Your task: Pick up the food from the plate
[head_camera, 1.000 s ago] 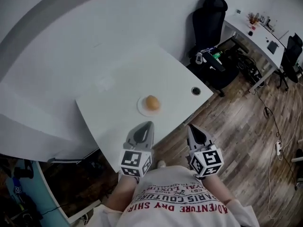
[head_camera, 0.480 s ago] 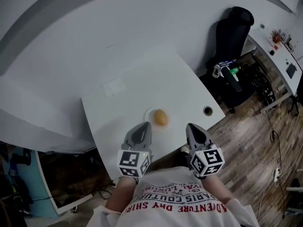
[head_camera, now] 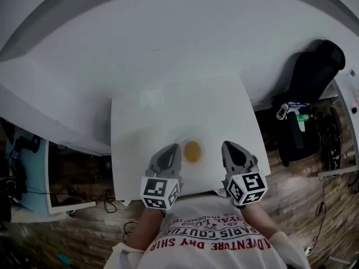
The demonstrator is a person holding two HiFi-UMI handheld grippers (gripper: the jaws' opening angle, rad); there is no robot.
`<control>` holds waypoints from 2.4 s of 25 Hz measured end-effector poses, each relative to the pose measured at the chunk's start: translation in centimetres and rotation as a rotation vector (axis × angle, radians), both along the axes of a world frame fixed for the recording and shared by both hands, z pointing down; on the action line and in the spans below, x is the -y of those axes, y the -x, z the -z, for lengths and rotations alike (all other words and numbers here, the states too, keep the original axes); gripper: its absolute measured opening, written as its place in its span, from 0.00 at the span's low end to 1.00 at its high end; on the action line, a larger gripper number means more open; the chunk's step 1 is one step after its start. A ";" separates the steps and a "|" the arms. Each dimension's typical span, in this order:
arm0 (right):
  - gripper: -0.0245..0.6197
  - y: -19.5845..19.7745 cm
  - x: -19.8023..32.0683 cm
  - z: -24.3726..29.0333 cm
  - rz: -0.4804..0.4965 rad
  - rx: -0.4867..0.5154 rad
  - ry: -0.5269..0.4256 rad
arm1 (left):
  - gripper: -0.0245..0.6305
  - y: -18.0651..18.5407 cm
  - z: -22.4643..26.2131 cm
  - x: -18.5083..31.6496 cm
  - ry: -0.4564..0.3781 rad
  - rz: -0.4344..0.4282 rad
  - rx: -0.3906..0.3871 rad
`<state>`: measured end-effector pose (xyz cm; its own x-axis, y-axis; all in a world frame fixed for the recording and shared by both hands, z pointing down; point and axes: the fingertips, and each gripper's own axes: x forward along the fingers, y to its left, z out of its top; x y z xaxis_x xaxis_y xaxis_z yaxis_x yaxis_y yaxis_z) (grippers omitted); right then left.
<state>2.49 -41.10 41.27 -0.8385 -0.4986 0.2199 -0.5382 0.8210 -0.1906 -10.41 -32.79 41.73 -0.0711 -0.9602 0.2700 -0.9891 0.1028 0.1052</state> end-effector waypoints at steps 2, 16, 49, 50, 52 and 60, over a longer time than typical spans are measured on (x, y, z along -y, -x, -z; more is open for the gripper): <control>0.06 0.5 1.1 -0.7 0.046 -0.015 0.013 | 0.05 0.3 -0.5 0.4 0.014 0.057 -0.005; 0.06 2.5 3.6 -9.2 0.327 -0.192 0.127 | 0.05 -1.7 -10.1 1.2 0.255 0.278 -0.111; 0.06 0.7 4.9 -18.6 0.390 -0.359 0.267 | 0.63 -2.8 -24.7 4.3 0.656 0.217 -0.211; 0.06 0.8 5.0 -18.5 0.390 -0.358 0.264 | 0.62 -2.8 -24.7 4.3 0.659 0.212 -0.200; 0.06 1.0 5.2 -18.4 0.392 -0.355 0.258 | 0.60 -2.8 -24.7 4.3 0.660 0.204 -0.190; 0.06 1.0 5.2 -18.2 0.386 -0.359 0.248 | 0.59 -2.5 -24.4 4.2 0.652 0.199 -0.214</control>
